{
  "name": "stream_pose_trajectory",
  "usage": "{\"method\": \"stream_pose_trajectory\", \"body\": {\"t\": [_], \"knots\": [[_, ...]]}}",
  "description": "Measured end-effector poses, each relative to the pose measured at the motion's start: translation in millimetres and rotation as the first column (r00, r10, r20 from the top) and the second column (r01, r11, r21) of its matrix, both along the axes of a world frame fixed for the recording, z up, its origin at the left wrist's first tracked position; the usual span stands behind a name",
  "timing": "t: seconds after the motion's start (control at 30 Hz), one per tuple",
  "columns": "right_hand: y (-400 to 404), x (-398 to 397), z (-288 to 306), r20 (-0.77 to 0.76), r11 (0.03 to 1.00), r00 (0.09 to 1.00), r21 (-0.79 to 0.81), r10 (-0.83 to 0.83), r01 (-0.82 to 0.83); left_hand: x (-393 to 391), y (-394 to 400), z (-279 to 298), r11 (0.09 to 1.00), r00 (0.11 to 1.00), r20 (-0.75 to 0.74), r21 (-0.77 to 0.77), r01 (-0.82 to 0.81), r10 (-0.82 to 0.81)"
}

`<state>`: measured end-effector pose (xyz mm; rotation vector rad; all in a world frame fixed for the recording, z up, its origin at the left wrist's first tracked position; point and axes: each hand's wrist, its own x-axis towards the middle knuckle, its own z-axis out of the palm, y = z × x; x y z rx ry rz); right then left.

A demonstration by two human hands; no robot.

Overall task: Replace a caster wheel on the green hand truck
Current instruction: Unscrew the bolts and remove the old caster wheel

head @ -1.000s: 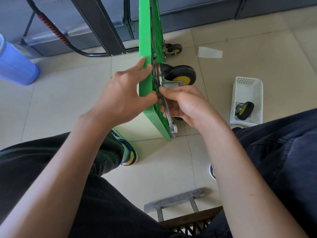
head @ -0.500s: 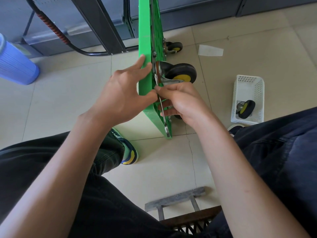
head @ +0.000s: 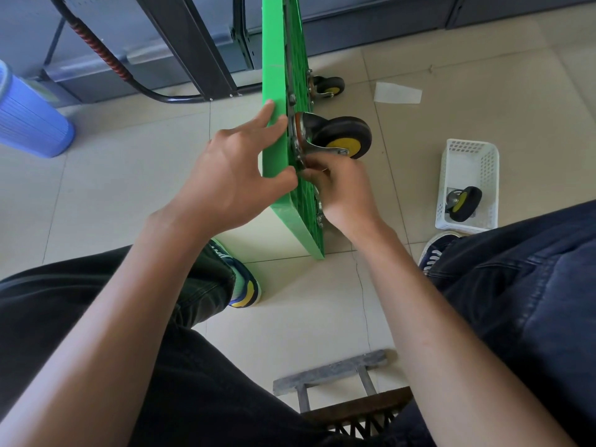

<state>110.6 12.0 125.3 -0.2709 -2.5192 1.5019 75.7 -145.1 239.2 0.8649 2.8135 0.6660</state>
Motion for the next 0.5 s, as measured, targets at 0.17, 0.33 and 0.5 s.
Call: {"method": "stream_pose_trajectory", "body": {"t": [0.17,0.33,0.5], "knots": [[3,0,-12,-0.096,0.977,0.994,0.205,-0.045,0.064,0,0,0,1.0,1.0,0.009,0.011,-0.01,0.01],[4,1,-6,-0.078,0.983,0.997,0.177,-0.027,0.04,2,1,-1,1.0,1.0,0.006,0.005,-0.014,0.014],[15,16,-14,0.089,0.993,0.994,0.112,-0.059,0.049,1,1,1,1.0,1.0,0.007,-0.004,-0.017,0.017]]}}
